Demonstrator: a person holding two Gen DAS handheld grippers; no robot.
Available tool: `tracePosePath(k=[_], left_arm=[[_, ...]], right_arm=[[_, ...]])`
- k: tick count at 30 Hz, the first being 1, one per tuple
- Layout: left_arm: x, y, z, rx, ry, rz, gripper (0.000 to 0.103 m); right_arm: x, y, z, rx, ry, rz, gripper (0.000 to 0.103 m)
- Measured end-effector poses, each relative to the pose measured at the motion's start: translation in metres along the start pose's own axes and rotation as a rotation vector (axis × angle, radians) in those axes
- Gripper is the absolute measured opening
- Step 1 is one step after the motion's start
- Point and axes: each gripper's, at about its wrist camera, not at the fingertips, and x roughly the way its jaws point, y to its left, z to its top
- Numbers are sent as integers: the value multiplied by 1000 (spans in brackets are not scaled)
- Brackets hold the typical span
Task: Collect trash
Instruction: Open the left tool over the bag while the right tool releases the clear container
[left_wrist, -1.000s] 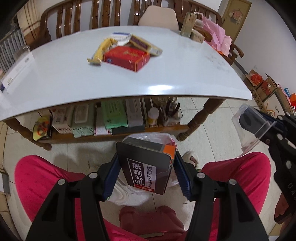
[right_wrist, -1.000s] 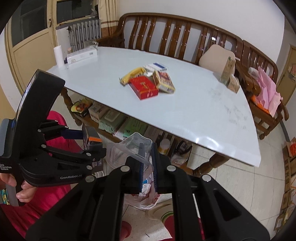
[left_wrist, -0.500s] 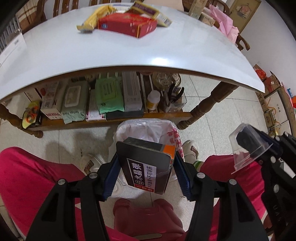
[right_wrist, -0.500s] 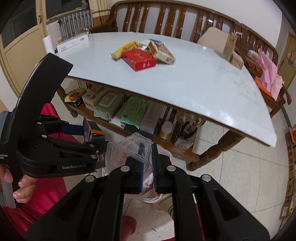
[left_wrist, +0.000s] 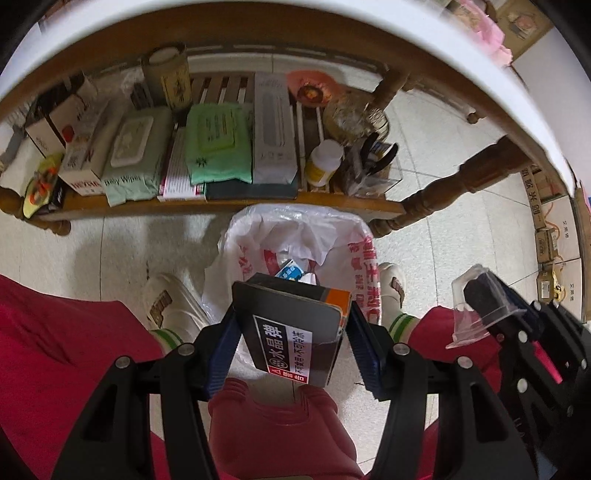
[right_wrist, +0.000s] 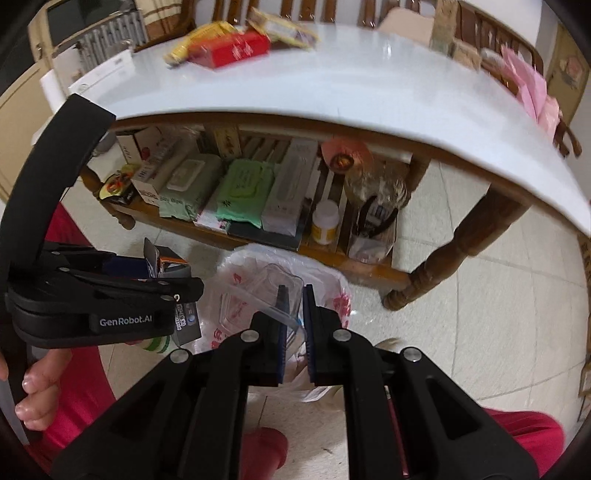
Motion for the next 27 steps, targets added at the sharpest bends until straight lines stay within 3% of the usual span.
tracePosePath(k=[11,27], left_arm=[[53,10,15,-55,89,35,55],[120,29,33,-129,213,44,55]], right_arm=[[81,-7,-22,64,137,-28,9],[155,-2,-45,107,334,49,9]])
